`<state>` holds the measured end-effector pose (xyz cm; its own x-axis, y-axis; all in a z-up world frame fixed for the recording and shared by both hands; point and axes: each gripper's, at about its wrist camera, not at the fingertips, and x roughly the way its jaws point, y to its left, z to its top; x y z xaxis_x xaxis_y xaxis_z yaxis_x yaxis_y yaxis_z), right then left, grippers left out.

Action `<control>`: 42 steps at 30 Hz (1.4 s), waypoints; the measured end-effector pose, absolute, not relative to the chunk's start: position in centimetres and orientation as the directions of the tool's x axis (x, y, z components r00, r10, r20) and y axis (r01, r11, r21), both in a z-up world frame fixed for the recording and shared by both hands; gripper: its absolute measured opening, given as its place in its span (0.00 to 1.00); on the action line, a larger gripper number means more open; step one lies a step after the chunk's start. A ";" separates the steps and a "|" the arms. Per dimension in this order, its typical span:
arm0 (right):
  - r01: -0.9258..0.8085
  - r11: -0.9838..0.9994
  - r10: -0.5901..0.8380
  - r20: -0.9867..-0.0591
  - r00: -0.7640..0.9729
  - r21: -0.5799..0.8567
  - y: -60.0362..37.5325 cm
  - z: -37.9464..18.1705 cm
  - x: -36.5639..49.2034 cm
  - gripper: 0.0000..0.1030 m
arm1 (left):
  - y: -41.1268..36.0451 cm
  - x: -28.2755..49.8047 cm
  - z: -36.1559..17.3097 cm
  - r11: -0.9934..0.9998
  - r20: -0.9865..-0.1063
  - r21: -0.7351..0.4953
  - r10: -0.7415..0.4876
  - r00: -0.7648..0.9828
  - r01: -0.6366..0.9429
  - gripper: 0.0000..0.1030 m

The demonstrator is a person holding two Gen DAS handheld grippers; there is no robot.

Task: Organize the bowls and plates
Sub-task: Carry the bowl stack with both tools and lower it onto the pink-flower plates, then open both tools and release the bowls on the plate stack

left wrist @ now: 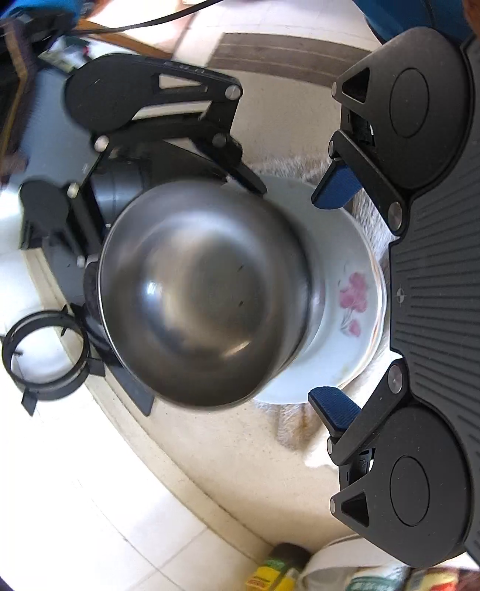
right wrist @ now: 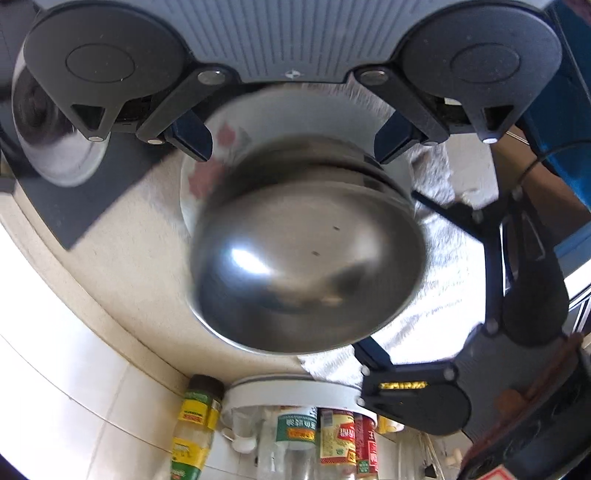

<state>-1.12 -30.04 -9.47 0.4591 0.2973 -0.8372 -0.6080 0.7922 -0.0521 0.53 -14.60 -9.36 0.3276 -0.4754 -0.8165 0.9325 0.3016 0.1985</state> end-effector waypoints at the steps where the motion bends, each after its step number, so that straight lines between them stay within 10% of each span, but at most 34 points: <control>1: -0.593 0.804 0.290 -0.838 0.463 -0.050 -30.1 -9.5 -1.5 0.94 | -14.4 0.6 -9.3 0.326 -0.815 0.177 -0.481 0.324 0.929 1.00; 17: -0.138 0.975 0.217 -0.643 0.734 0.173 -30.2 -7.5 -11.2 0.97 | -8.5 -1.5 -7.3 0.694 -0.720 -0.124 -0.555 0.417 0.709 1.00; 28: 0.166 0.961 -0.077 -0.365 0.928 0.221 -28.2 6.3 -14.8 1.00 | -5.2 -4.7 4.8 0.794 -0.414 -0.110 -0.584 0.698 0.598 1.00; 32: 0.213 0.909 -0.007 -0.499 0.867 0.358 -26.7 -0.3 -14.6 1.00 | -4.8 -4.3 -0.7 0.790 -0.548 -0.324 -0.605 0.578 0.521 1.00; 42: 0.451 0.881 -0.251 -0.661 0.707 0.147 -24.2 -5.9 -14.7 1.00 | -7.6 -6.2 -6.5 0.942 -0.706 -0.087 -0.288 0.647 0.324 1.00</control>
<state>-14.69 -24.18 -5.95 0.7070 -0.2514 -0.6611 0.4506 0.8805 0.1470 -6.15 -7.62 -6.51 0.6471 -0.2879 -0.7060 0.3240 0.9420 -0.0872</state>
